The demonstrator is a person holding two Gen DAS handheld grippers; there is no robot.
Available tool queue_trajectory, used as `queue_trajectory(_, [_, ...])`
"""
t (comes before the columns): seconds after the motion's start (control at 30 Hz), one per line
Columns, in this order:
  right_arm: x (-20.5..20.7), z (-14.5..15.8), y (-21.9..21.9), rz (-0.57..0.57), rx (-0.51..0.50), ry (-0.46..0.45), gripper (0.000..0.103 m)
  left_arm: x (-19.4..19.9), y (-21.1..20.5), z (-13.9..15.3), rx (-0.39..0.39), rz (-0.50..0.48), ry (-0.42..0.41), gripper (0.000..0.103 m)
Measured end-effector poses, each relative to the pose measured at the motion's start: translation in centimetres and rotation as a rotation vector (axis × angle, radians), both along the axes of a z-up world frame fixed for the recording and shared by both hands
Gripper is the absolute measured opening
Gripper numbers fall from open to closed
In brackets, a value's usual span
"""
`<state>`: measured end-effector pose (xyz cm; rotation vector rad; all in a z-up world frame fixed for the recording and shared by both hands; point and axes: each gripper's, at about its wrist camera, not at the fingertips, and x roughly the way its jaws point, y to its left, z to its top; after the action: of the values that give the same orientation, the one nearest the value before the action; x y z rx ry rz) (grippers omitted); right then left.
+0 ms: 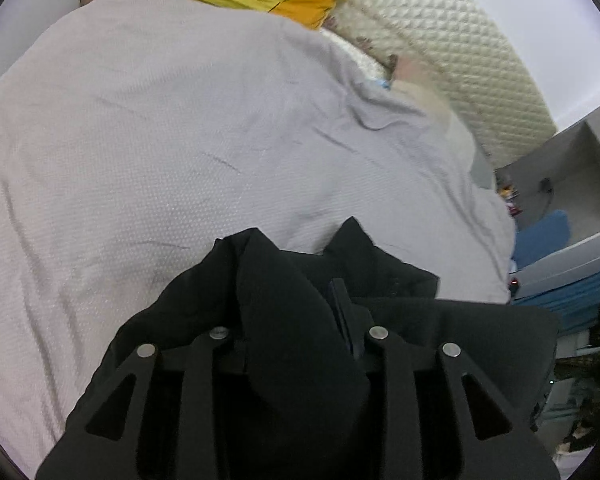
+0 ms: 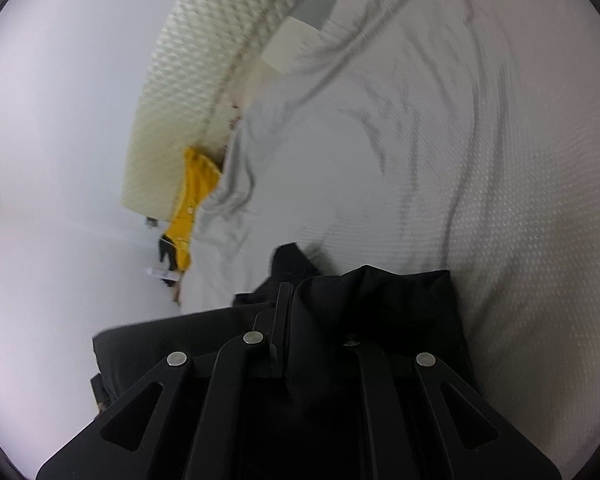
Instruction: Fold large clothes
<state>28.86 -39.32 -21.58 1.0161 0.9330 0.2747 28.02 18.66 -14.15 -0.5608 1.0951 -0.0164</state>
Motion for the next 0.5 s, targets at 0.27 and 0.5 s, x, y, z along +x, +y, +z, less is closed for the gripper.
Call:
queue_trajectory(0.27, [2.7,-3.6,0.4,0.017,0.01,0.053,0.002,2.7,-1.5,-1.9,0.084,-0.011,0.046,0.032])
queue_trajectory(0.5, [2.4,-4.4,-0.2,0.059,0.089,0.058,0.008,3.0,-0.3,-2.1,0.004,-0.009,0.094,0.038])
